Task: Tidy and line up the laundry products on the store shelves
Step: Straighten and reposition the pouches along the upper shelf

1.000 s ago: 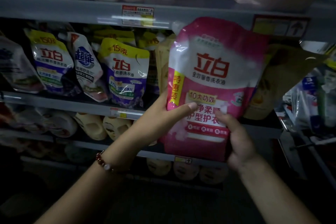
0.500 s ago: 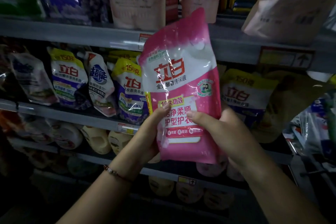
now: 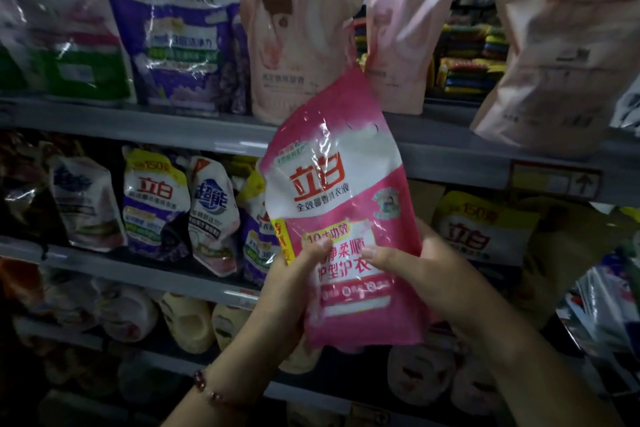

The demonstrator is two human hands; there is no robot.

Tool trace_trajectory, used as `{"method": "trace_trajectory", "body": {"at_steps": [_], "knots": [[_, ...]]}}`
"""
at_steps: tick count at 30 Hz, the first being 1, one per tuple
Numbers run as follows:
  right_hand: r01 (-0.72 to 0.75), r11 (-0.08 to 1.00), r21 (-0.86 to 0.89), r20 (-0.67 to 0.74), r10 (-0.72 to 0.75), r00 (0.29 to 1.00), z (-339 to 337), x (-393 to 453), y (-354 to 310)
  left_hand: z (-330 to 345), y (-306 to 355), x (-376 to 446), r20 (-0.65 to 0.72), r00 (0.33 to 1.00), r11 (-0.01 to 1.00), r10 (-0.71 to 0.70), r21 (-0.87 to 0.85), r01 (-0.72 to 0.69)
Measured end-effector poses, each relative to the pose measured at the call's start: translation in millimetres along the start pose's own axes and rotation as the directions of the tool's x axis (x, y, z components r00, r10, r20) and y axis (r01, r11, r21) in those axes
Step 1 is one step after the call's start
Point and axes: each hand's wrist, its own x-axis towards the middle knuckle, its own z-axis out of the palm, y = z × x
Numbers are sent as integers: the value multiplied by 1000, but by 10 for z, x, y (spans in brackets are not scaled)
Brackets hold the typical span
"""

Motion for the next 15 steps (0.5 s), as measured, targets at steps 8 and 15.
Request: {"method": "trace_trajectory", "body": {"at_steps": [8,15], "knots": [[40,995,89,-30,-37,999,269,105,-58,-206,568,-92,15,965,900,262,357,-250],[279,959,-43,-128,-282,951,595,468,-640,-357,1204,-31,-38,882,812,470,411,-414]]}}
